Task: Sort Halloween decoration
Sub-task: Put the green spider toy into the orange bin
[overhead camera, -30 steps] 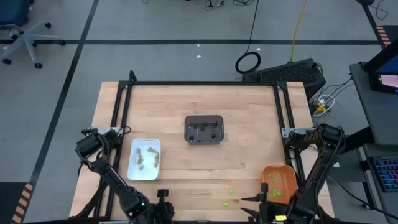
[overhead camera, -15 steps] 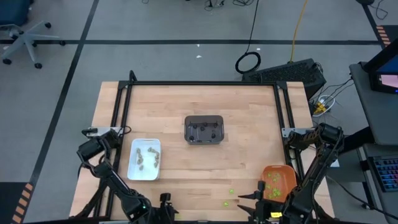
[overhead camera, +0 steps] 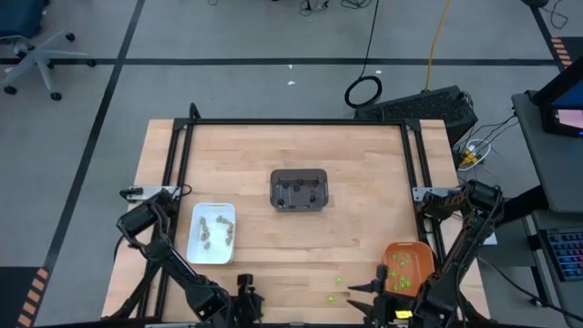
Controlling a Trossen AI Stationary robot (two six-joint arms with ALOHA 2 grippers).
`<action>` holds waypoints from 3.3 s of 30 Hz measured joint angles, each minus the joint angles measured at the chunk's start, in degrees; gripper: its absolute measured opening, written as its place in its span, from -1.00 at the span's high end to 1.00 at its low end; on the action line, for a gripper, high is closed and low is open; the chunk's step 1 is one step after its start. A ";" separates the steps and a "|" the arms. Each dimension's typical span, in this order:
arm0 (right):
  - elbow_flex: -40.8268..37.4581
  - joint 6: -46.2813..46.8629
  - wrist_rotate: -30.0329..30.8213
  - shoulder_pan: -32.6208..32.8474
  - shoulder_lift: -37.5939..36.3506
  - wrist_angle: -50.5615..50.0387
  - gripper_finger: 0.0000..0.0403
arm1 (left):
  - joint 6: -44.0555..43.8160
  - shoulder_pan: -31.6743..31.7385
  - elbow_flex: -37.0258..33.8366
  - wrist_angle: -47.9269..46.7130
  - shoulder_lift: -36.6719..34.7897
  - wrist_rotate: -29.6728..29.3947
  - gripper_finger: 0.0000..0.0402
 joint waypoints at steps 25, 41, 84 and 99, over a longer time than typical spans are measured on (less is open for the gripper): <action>0.00 -4.09 0.02 -3.38 -0.04 -0.50 0.31 | -0.67 5.85 -1.67 -15.30 -9.05 -5.92 -0.01; 0.00 -4.53 -0.02 -4.11 -0.04 -0.46 0.31 | -0.07 9.03 -5.96 -13.77 -8.96 2.84 0.07; 0.00 -12.38 -0.10 -9.55 5.53 14.74 0.31 | 25.59 10.68 2.57 -12.25 -9.25 -10.99 1.00; 0.00 -12.60 -9.53 -20.77 8.74 30.06 0.09 | 46.12 10.64 9.16 -10.41 -9.33 -24.88 1.00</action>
